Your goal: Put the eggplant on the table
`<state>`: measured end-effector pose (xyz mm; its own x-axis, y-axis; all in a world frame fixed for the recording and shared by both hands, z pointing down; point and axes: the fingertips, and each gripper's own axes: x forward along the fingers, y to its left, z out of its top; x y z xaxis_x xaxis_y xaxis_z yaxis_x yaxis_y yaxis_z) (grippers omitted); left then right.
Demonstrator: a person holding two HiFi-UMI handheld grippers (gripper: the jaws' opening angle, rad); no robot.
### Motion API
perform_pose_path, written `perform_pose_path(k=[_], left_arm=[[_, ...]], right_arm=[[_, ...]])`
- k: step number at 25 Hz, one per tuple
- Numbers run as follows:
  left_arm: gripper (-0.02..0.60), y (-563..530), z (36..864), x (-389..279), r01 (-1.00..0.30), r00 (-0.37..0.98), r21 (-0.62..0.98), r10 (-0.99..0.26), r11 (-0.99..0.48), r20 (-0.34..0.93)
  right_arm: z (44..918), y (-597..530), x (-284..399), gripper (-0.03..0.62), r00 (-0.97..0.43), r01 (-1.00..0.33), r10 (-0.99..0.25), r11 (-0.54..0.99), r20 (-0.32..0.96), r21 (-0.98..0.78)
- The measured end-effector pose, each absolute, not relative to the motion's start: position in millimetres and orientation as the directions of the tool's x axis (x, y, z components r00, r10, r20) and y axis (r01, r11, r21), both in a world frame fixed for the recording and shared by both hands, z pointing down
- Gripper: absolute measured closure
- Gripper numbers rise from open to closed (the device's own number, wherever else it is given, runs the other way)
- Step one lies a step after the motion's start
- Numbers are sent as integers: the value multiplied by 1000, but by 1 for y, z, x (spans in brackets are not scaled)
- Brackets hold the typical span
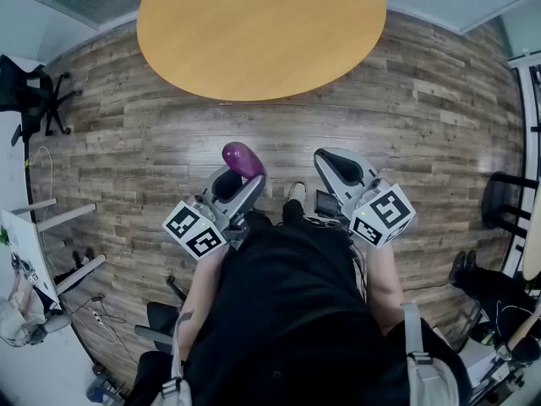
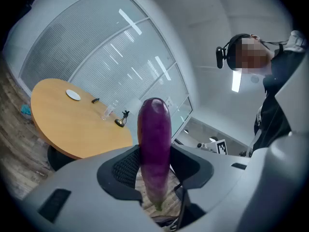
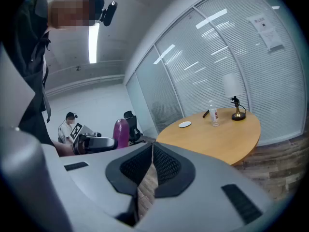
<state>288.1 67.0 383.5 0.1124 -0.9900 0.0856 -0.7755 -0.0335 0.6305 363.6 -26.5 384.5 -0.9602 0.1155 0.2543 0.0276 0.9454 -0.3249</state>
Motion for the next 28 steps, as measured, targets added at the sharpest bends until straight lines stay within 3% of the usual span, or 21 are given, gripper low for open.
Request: perform_pose_path(k=[12, 18, 28], left_arm=[[376, 140, 381, 277, -725, 142, 686, -988, -63, 59], [377, 172, 378, 270, -719, 158, 690, -986, -83, 46], [377, 248, 382, 247, -753, 119, 656, -991, -50, 62]], right_arm=[[370, 53, 356, 574, -962, 29, 111, 950, 250, -311], [356, 77, 349, 572, -976, -14, 50, 956, 214, -292], [368, 132, 321, 572, -956, -44, 47, 953, 288, -301]])
